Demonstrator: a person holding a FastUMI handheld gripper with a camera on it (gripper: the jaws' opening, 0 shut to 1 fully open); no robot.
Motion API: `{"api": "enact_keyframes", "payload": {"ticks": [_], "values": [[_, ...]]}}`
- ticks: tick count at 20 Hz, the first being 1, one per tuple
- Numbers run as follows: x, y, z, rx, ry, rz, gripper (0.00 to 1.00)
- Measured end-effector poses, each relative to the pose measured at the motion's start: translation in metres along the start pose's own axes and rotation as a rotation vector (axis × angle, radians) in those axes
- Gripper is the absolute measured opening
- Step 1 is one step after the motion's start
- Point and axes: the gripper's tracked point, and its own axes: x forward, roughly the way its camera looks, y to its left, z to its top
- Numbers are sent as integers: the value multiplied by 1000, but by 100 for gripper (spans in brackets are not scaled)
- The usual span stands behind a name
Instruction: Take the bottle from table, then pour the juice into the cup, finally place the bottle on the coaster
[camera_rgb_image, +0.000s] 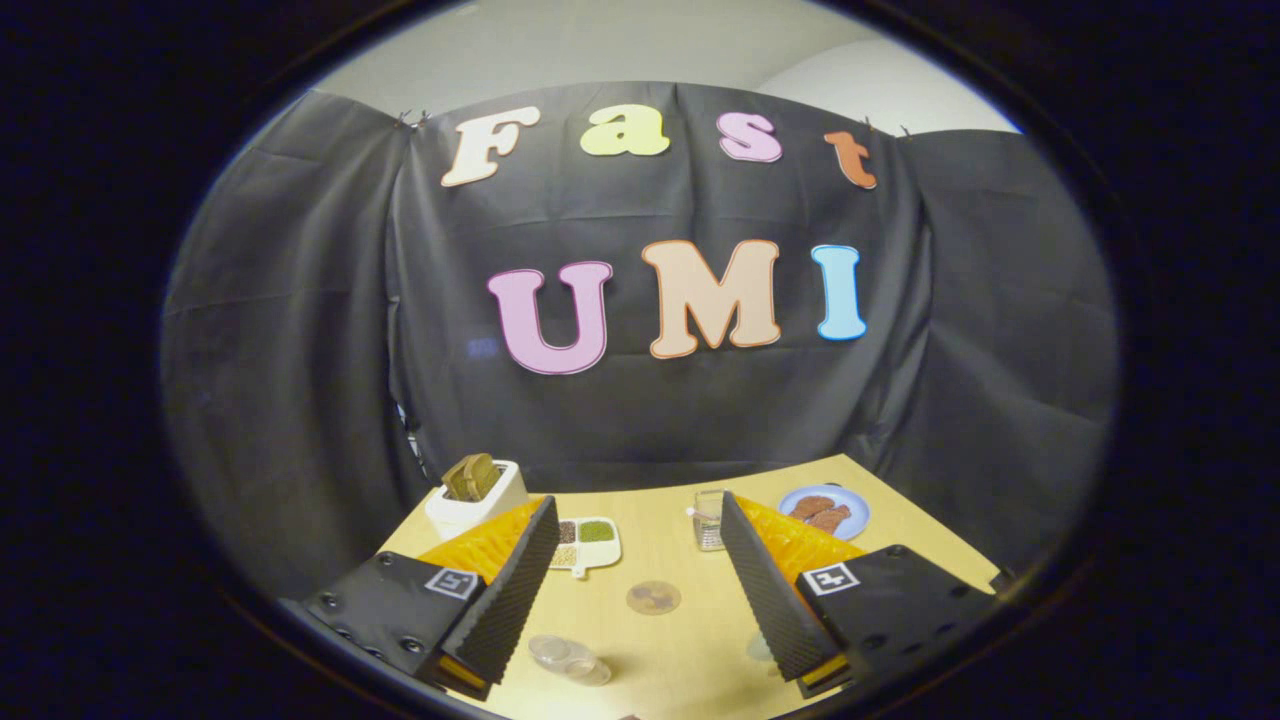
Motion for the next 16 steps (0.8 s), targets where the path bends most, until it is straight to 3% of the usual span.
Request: {"api": "enact_keyframes", "payload": {"ticks": [7, 16], "values": [[-24, 22, -35, -13, 38, -51, 100], [-67, 91, -123, -75, 183, -55, 100]]}}
